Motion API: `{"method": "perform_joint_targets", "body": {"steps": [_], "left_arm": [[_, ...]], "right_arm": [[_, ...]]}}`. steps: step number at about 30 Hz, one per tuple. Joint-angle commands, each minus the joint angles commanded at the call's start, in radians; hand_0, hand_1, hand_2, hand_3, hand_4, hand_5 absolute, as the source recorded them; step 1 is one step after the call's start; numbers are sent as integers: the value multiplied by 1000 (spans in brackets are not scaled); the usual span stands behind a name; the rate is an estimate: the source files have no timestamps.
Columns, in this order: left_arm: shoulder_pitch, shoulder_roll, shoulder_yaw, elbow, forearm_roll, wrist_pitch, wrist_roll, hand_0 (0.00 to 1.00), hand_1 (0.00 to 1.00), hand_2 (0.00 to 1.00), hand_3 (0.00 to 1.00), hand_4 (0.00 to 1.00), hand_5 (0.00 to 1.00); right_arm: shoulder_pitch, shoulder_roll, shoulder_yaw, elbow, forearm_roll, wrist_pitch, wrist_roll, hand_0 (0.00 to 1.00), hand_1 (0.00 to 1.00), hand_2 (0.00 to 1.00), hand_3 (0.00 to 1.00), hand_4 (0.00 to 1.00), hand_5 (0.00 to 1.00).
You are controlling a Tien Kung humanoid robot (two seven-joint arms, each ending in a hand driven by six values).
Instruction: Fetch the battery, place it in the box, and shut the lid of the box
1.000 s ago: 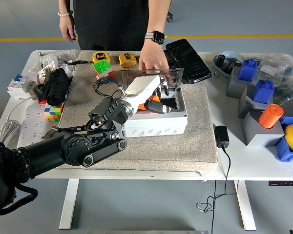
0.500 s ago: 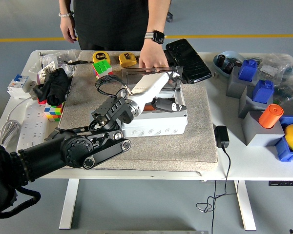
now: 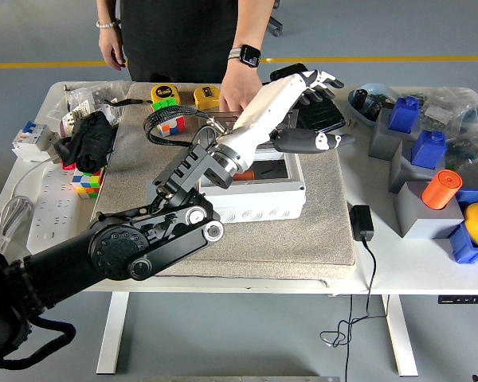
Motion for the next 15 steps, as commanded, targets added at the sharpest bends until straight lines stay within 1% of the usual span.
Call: {"method": "perform_joint_targets", "body": {"steps": [1, 3, 4, 6, 8, 9, 10, 14, 15], "left_arm": [[0, 0, -19, 14, 11, -10, 16, 749, 784, 761, 749, 998, 431], [-1, 0, -33, 30, 24, -24, 38, 749, 784, 761, 749, 998, 431], [-2, 0, -38, 37, 28, -32, 50, 776, 816, 795, 783, 998, 458], [-3, 7, -46, 61, 48, -58, 91, 776, 816, 795, 783, 998, 458], [-2, 17, -51, 73, 60, -74, 117, 776, 816, 795, 783, 998, 458], [2, 26, -56, 76, 73, -89, 140, 776, 816, 795, 783, 998, 458], [5, 33, -59, 75, 79, -101, 158, 752, 816, 792, 783, 998, 497], [16, 64, -66, 52, 104, -149, 229, 752, 816, 792, 783, 998, 497], [21, 74, -67, 39, 114, -169, 257, 752, 816, 792, 783, 998, 497]], "right_arm": [[0, 0, 0, 1, 0, 0, 1, 607, 638, 641, 569, 980, 560], [0, 0, 1, 1, 0, -1, 1, 607, 638, 641, 569, 980, 560], [0, 0, 2, 1, 0, -1, 1, 608, 638, 640, 570, 980, 560], [1, 0, 3, 1, 0, 0, 1, 608, 638, 640, 570, 980, 560], [0, 0, 3, 1, 1, 0, 1, 608, 638, 640, 570, 980, 560], [0, -1, 3, 1, 0, 1, 0, 608, 638, 640, 570, 980, 560], [0, -1, 3, 1, 0, 1, 0, 608, 638, 640, 570, 980, 560], [-1, -4, 4, 1, -2, 1, -1, 608, 638, 640, 570, 980, 560], [-2, -5, 5, 0, -3, 1, -2, 608, 638, 640, 570, 980, 560]]}}
